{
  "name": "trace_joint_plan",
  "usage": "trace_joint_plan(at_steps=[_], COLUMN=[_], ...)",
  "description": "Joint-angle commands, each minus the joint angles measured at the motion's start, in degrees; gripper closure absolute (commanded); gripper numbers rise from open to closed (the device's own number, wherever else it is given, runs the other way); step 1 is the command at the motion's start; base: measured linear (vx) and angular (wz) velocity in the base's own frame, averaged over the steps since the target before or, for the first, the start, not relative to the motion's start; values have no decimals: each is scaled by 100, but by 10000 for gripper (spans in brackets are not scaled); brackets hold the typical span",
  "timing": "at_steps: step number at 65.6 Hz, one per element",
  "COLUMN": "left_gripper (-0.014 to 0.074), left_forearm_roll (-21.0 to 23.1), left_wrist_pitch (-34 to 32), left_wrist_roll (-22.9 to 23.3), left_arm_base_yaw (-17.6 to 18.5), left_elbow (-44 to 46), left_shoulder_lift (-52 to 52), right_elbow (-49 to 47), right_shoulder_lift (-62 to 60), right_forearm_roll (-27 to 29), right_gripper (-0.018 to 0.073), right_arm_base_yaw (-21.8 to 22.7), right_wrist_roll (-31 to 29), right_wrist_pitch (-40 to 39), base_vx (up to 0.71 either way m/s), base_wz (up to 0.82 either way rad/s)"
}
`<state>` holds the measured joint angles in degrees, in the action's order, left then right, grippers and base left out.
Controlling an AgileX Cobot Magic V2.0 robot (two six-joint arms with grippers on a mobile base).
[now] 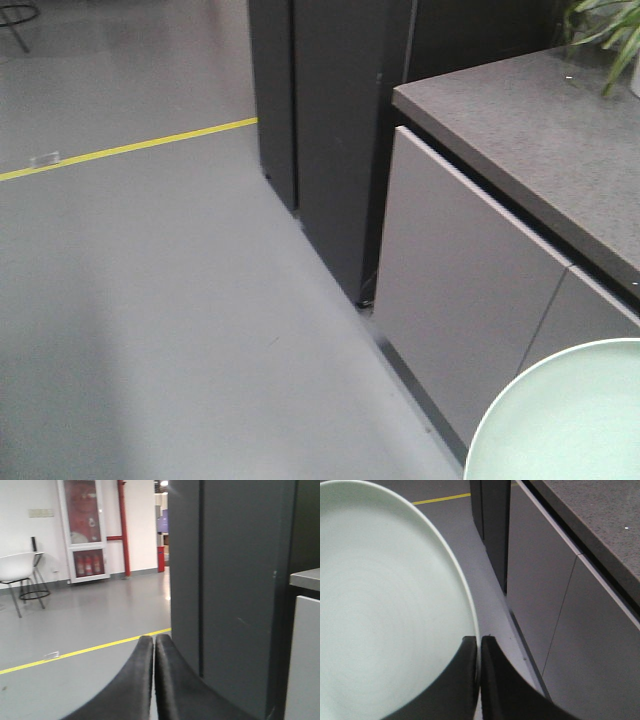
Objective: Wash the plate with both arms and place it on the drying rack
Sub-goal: 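Carry the plate in the right gripper down the aisle, then carry the plate in the right gripper up to the sink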
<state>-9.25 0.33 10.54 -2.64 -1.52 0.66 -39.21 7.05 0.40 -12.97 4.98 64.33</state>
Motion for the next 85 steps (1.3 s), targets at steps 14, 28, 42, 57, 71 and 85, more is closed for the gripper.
trace_joint_plan(at_steps=[14,28,42,57,71,85], left_gripper=[601,601,601,601,601,601], left_forearm_roll=[54,54,54,54,54,54], left_wrist_pitch=[-403,-403,-403,-403,-403,-403], left_wrist_roll=[30,30,30,30,30,30], left_arm_base_yaw=[39,39,39,39,39,39], left_elbow=[-116,-116,-116,-116,-116,-116], left_shoulder_lift=[85,85,85,85,85,85], right_elbow=[-128,-128,-128,-128,-128,-128], right_shoulder_lift=[134,134,134,134,134,134], right_forearm_roll=[-40,-40,-40,-40,-40,-40], right_gripper=[564,564,564,564,564,564], right_arm_base_yaw=[21,21,21,21,21,21], right_wrist_roll=[-3,-3,-3,-3,-3,-3], right_wrist_pitch=[-415,-415,-415,-415,-415,-415], base_vx=[14,12,10,9,8,8], base_wz=[-38,-37,-36,-34,-31,-31])
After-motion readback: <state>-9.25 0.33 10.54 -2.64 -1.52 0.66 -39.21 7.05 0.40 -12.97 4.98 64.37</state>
